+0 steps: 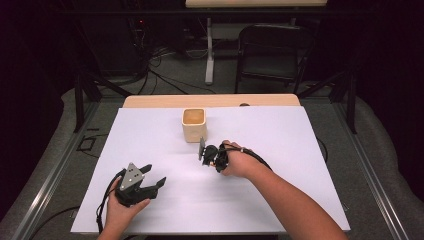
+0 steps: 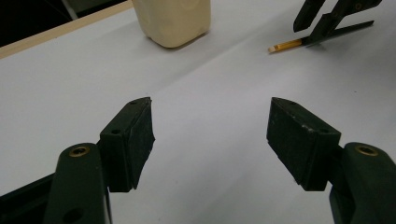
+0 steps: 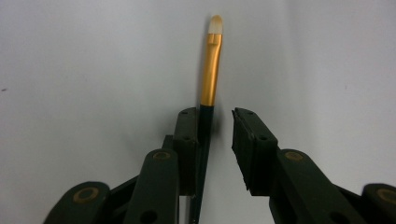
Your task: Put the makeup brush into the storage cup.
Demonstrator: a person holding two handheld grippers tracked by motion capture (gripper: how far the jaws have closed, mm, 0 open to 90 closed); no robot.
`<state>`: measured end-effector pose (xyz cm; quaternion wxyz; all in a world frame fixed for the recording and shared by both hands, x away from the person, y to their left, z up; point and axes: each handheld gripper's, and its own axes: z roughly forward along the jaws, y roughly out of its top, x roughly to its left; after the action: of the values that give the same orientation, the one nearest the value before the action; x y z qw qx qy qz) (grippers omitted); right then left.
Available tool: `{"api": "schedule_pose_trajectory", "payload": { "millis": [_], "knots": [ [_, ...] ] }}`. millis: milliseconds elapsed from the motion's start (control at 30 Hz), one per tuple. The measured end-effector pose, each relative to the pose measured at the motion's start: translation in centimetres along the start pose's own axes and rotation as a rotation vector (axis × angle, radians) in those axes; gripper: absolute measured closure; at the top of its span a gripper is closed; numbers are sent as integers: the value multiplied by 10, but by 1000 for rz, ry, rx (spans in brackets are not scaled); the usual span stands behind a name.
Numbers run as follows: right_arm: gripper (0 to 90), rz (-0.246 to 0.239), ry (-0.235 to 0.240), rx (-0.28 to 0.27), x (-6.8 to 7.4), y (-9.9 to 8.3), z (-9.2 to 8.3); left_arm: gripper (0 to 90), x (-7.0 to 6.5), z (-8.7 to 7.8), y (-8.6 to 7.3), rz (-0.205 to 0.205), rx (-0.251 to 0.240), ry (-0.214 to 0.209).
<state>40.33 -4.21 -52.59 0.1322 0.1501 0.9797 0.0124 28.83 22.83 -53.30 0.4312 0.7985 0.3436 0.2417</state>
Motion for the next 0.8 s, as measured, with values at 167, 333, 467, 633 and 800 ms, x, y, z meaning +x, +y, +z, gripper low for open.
{"api": "schedule_pose_trajectory", "payload": {
  "millis": [167,333,467,633,800],
  "knots": [
    [726,4,8,8,0,-1,1,318,0,0,0,-1,1,0],
    [737,7,18,15,0,0,1,319,0,0,0,-1,0,0],
    [765,3,27,18,0,0,2,320,0,0,0,-1,1,1],
    [789,5,39,33,2,0,3,320,0,0,0,-3,0,2],
    [810,7,50,44,1,1,2,323,0,0,0,0,1,3]
  ]
}}
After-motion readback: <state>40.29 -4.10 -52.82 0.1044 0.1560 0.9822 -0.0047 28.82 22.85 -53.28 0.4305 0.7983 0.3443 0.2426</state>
